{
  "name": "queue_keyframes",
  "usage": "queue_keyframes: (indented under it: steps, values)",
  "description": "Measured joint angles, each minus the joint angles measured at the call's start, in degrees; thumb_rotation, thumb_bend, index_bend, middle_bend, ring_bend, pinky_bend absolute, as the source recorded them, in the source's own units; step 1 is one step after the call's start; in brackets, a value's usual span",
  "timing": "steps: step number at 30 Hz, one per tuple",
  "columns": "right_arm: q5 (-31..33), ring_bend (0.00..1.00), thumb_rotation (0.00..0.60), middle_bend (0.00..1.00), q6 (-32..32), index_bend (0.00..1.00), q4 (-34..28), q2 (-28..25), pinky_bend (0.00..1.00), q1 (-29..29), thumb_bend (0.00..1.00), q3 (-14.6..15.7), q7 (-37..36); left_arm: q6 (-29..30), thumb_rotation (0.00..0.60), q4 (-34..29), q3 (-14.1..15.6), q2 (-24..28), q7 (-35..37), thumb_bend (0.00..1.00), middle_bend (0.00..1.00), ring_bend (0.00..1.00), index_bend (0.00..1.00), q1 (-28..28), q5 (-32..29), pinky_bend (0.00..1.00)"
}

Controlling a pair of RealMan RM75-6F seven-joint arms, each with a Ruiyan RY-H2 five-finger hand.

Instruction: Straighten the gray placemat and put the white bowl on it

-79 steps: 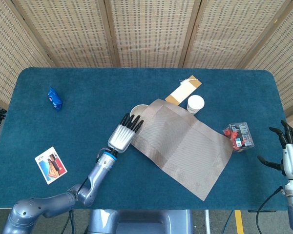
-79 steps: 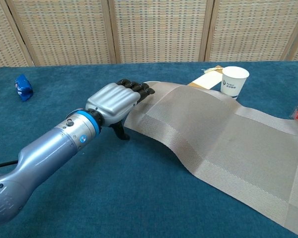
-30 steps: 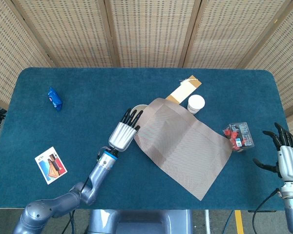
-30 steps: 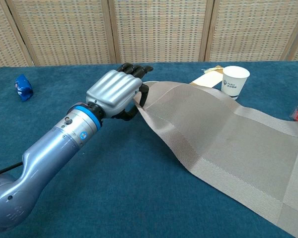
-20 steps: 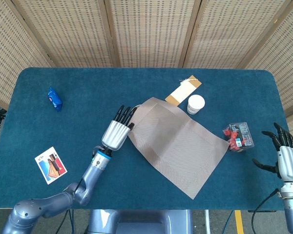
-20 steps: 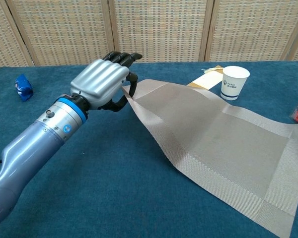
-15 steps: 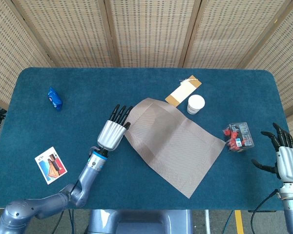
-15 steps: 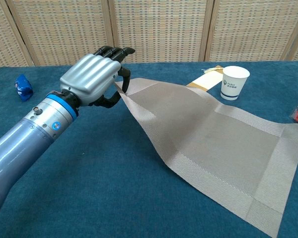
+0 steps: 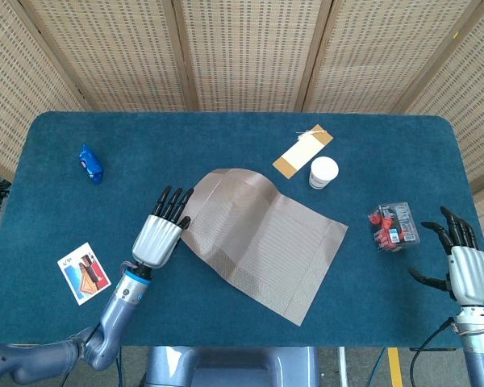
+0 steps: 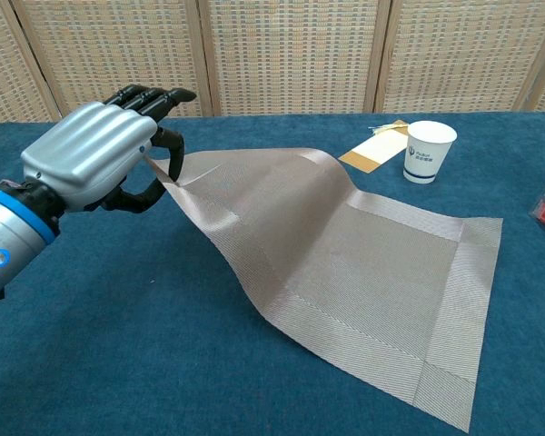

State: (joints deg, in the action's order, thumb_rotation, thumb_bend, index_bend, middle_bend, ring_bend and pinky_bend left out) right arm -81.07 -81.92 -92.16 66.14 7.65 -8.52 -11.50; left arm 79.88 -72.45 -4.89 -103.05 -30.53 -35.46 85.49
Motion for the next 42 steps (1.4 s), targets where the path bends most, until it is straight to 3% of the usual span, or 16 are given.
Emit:
queue_keyframes:
  steps: [15, 21, 30, 42]
  values:
    - [-1.7, 0.00, 0.600, 0.00, -0.7, 0.26, -1.3, -0.1, 0.00, -0.3, 0.16, 1.0, 1.0, 0.4, 0.600, -16.3, 8.9, 8.9, -7.1, 0.62, 0.00, 0.00, 0.59, 6.6, 3.2, 0.00]
    - [-2.3, 0.00, 0.600, 0.00, -0.9, 0.26, -1.9, -0.2, 0.00, -0.4, 0.16, 1.4, 1.2, -0.6, 0.600, -19.6, 12.1, 11.2, -10.1, 0.62, 0.00, 0.00, 0.60, 8.4, 5.6, 0.00]
    - [-3.0, 0.00, 0.600, 0.00, -1.3, 0.26, -2.9, -0.5, 0.00, -0.6, 0.16, 1.9, 1.6, -3.1, 0.600, -22.9, 15.2, 12.4, -13.5, 0.63, 0.00, 0.00, 0.61, 10.8, 7.0, 0.00]
    - [-2.7, 0.00, 0.600, 0.00, -1.2, 0.26, -3.4, -0.9, 0.00, -0.6, 0.16, 1.9, 1.8, -7.9, 0.600, -24.9, 16.2, 14.1, -14.4, 0.63, 0.00, 0.00, 0.61, 11.1, 7.4, 0.00]
